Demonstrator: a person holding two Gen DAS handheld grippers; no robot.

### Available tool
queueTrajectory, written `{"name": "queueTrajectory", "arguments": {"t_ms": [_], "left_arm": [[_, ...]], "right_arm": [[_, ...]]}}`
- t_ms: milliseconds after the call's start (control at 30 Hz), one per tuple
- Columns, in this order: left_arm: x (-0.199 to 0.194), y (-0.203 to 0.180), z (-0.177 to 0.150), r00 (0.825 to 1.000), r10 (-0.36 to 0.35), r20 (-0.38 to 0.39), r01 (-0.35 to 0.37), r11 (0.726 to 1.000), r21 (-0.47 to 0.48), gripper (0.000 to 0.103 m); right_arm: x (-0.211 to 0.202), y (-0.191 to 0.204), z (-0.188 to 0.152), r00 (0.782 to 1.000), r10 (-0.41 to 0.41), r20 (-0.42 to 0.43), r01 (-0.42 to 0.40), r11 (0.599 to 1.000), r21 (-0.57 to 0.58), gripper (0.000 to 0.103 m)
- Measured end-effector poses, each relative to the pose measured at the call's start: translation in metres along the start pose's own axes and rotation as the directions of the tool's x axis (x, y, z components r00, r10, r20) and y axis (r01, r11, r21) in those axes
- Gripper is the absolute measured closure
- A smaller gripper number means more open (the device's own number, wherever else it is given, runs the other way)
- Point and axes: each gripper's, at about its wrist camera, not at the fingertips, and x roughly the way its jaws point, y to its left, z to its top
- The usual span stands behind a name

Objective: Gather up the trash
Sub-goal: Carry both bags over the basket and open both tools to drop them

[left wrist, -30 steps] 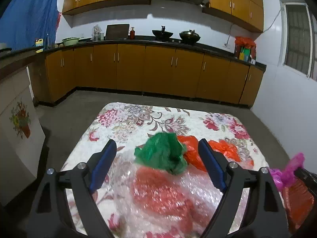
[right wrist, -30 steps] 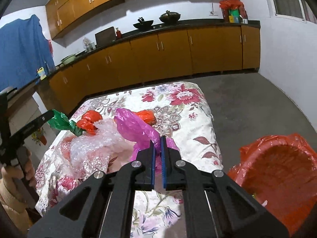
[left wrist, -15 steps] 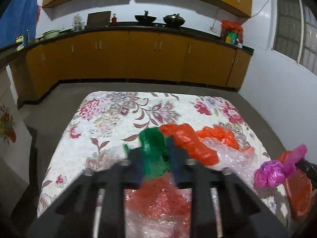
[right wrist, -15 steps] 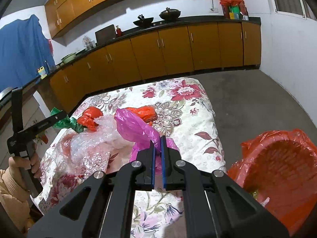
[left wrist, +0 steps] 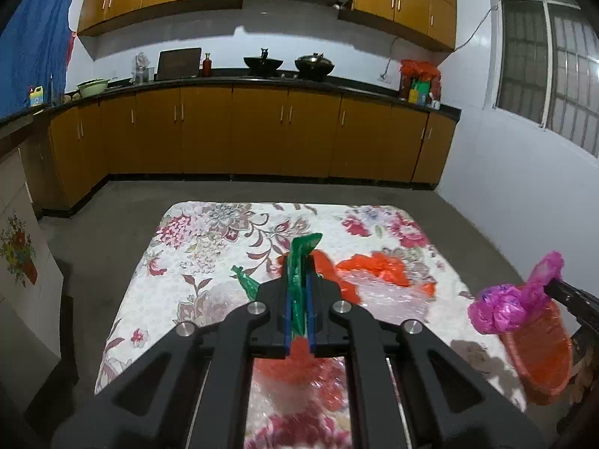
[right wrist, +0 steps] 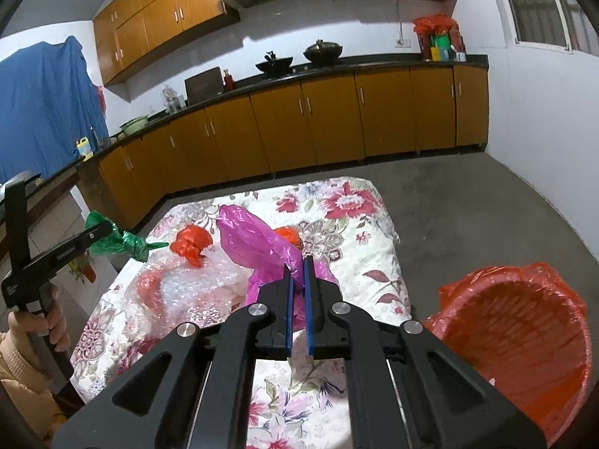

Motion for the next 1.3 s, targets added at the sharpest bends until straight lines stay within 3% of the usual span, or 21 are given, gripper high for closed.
{"name": "queueTrajectory", "arguments": {"t_ms": [300, 533, 800, 1000, 1300], "left_arm": [[-0.044, -0.037, 0.004, 0.995, -0.095, 0.033, 0.095, 0.995, 0.02, 0.095], [-0.057, -0.09, -0.002, 0.976, -0.217, 0.022, 0.215, 0.975, 0.052, 0.095], [-0.053, -0.174, -0.015, 0.931, -0.363, -0.028, 0.364, 0.927, 0.09, 0.095], [-0.037, -0.227, -0.03, 0.893, -0.442, -0.084, 0.448, 0.889, 0.094, 0.095], [-0.013, -0.275, -0.049, 0.854, -0.493, -0.165, 0.512, 0.853, 0.101, 0.095]], "right_arm": [[-0.051, -0.011, 0.0, 0.994, -0.084, 0.075, 0.084, 0.996, 0.008, 0.097], [-0.093, -0.041, -0.007, 0.969, -0.212, 0.126, 0.206, 0.977, 0.061, 0.097], [-0.13, -0.092, -0.018, 0.92, -0.366, 0.138, 0.343, 0.925, 0.165, 0.097], [-0.143, -0.118, -0.028, 0.893, -0.431, 0.129, 0.397, 0.89, 0.225, 0.097], [-0.147, -0.152, -0.039, 0.887, -0.45, 0.104, 0.405, 0.866, 0.293, 0.097]]}}
